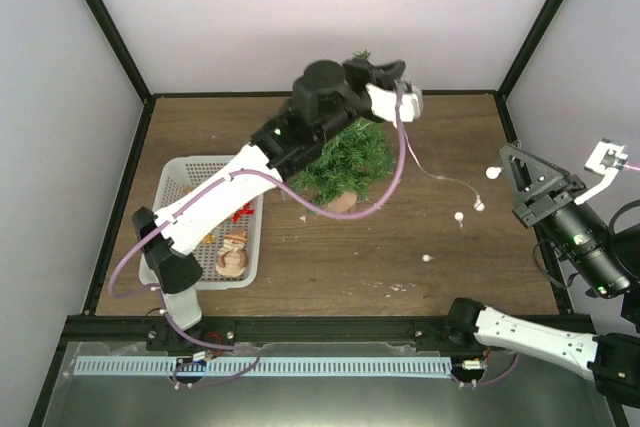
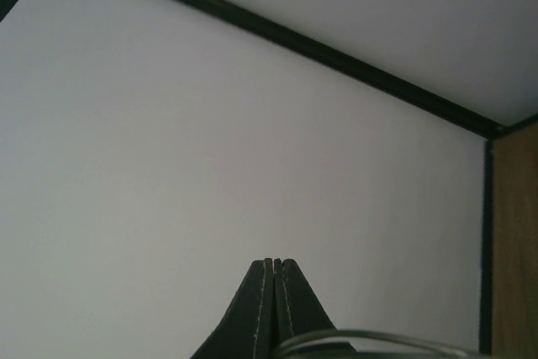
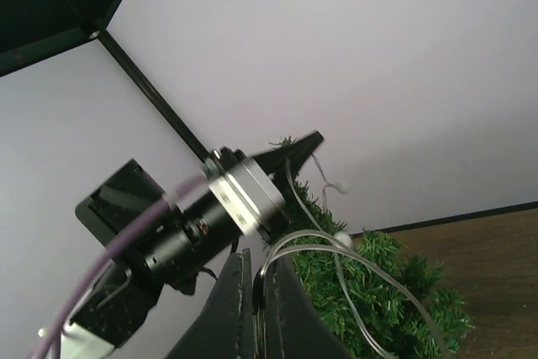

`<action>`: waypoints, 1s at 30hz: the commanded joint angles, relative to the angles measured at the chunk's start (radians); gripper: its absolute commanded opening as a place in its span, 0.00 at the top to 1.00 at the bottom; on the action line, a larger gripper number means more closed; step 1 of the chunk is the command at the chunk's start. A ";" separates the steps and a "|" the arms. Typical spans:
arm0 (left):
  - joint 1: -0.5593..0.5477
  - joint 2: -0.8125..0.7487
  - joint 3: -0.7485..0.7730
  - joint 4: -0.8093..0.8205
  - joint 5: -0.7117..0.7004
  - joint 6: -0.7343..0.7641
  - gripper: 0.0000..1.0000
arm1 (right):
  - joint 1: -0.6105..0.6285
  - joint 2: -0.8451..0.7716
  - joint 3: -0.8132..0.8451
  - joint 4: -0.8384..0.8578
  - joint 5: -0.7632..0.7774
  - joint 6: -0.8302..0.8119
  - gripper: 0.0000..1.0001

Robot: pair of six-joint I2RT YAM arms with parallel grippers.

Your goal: Decorate the small christmas tree

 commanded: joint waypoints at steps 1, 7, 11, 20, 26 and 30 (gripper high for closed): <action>-0.071 -0.051 -0.144 0.122 -0.014 0.248 1.00 | 0.008 -0.048 -0.029 0.032 -0.002 0.039 0.99; -0.108 -0.035 -0.207 0.110 -0.051 0.353 1.00 | 0.008 -0.067 -0.048 0.040 -0.008 0.042 0.99; -0.132 -0.032 -0.275 0.105 -0.072 0.383 1.00 | 0.007 -0.071 -0.048 0.038 -0.010 0.040 0.99; -0.214 -0.056 -0.377 0.102 -0.112 0.384 1.00 | 0.008 -0.099 -0.043 0.021 0.003 0.031 0.99; -0.255 -0.065 -0.438 0.076 -0.128 0.373 1.00 | 0.007 -0.107 -0.039 0.020 0.005 0.015 0.99; -0.275 -0.050 -0.457 0.074 -0.146 0.357 1.00 | 0.008 -0.115 -0.039 0.015 0.007 0.012 0.99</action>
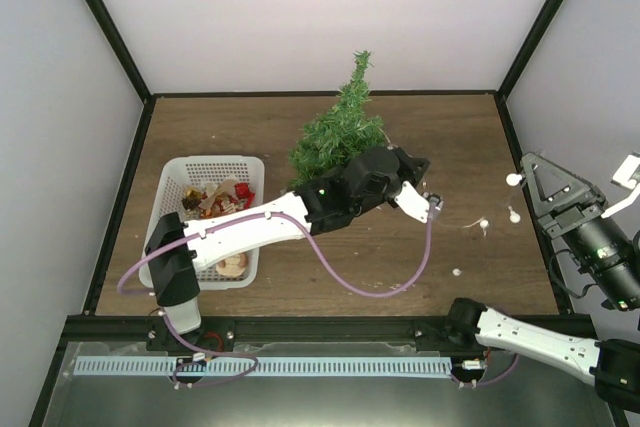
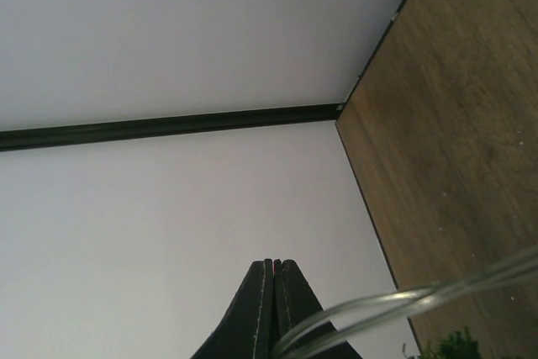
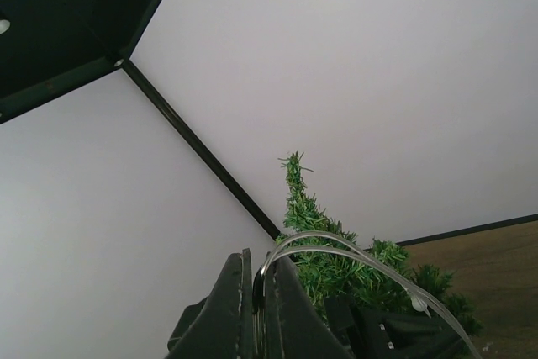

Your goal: Decorate the small christmas tree

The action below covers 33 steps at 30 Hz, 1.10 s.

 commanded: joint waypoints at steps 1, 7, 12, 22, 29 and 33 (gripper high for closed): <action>-0.023 -0.014 -0.022 -0.008 -0.034 -0.024 1.00 | 0.008 -0.019 0.006 -0.008 0.013 -0.008 0.99; -0.078 -0.079 -0.047 -0.065 -0.060 -0.134 1.00 | 0.008 -0.038 0.006 -0.017 0.022 -0.009 0.99; -0.117 -0.191 -0.105 -0.156 -0.060 -0.246 1.00 | 0.008 -0.034 0.019 -0.013 0.029 -0.033 0.99; -0.121 -0.402 -0.172 -0.392 -0.021 -0.439 1.00 | 0.007 0.014 0.059 0.004 0.016 -0.067 0.99; -0.121 -0.497 -0.244 -0.464 -0.002 -0.528 1.00 | 0.007 0.076 0.076 0.039 -0.002 -0.099 0.99; -0.120 -0.546 -0.296 -0.471 0.013 -0.546 1.00 | 0.008 0.098 0.070 0.064 -0.012 -0.107 0.99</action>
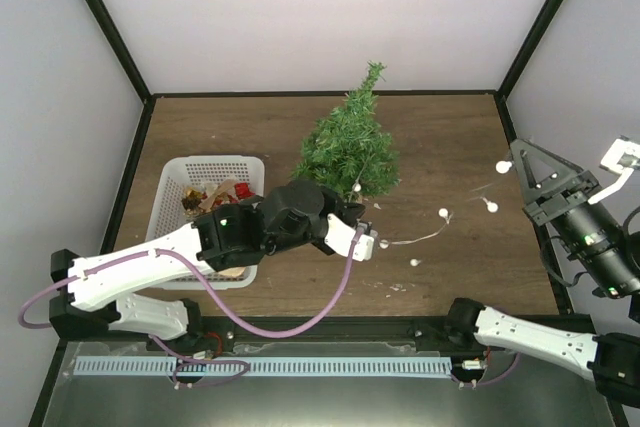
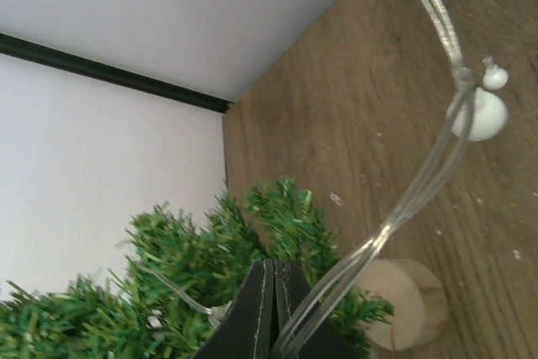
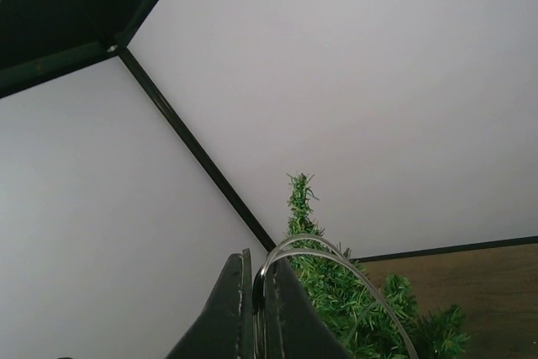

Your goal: Decorate the small christmas tree

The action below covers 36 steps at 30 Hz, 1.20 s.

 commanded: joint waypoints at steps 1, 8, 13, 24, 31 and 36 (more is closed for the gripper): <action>0.000 -0.060 -0.045 -0.044 0.027 -0.064 1.00 | 0.008 0.027 0.013 0.047 -0.016 -0.028 0.99; 0.031 -0.154 -0.097 -0.079 0.057 -0.128 1.00 | 0.008 0.101 0.090 0.055 -0.050 -0.058 0.99; 0.097 -0.235 -0.150 -0.069 0.086 -0.174 1.00 | 0.008 0.173 0.183 0.053 -0.068 -0.102 0.99; 0.167 -0.324 -0.228 -0.045 0.115 -0.302 1.00 | 0.008 0.330 0.373 0.060 -0.097 -0.184 0.99; 0.303 -0.326 -0.213 -0.054 0.213 -0.443 1.00 | 0.008 0.415 0.500 0.079 -0.131 -0.221 0.99; 0.426 -0.313 -0.200 -0.048 0.317 -0.558 1.00 | 0.008 0.471 0.577 0.094 -0.161 -0.229 0.99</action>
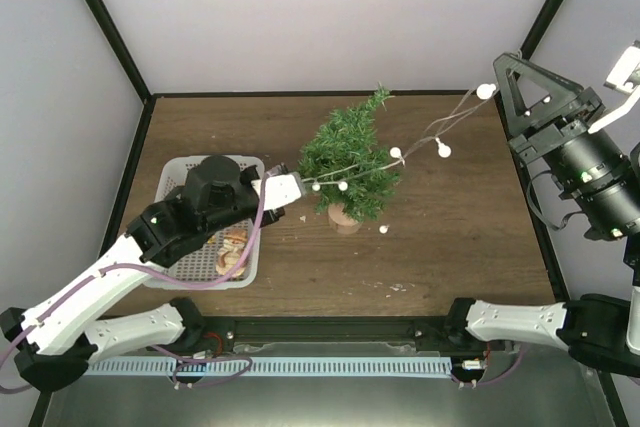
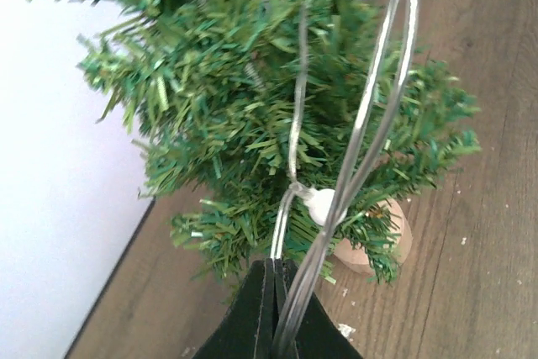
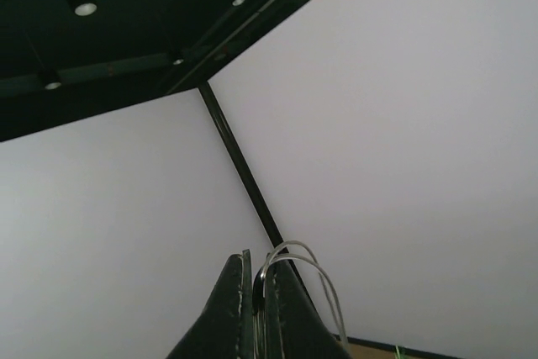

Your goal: Decorate the small christmas tree

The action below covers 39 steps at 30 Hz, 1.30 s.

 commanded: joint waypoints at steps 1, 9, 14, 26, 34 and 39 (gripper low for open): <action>0.089 0.003 0.022 0.021 0.127 -0.146 1.00 | 0.007 0.041 0.079 0.036 -0.040 -0.031 0.99; 0.262 0.018 0.037 0.076 0.279 -0.311 1.00 | 0.008 0.149 0.231 0.057 -0.051 -0.083 0.99; 0.347 0.077 0.078 0.095 0.369 -0.402 1.00 | 0.008 0.200 0.257 0.075 -0.019 -0.124 0.99; 0.390 0.193 0.149 0.194 0.410 -0.480 1.00 | 0.008 0.267 0.258 0.134 0.064 -0.221 0.99; 0.512 0.255 0.168 0.251 0.508 -0.565 1.00 | 0.008 0.294 0.258 0.165 0.103 -0.282 0.99; 0.552 0.285 0.160 0.296 0.539 -0.611 1.00 | 0.006 0.327 0.261 0.190 0.142 -0.340 0.99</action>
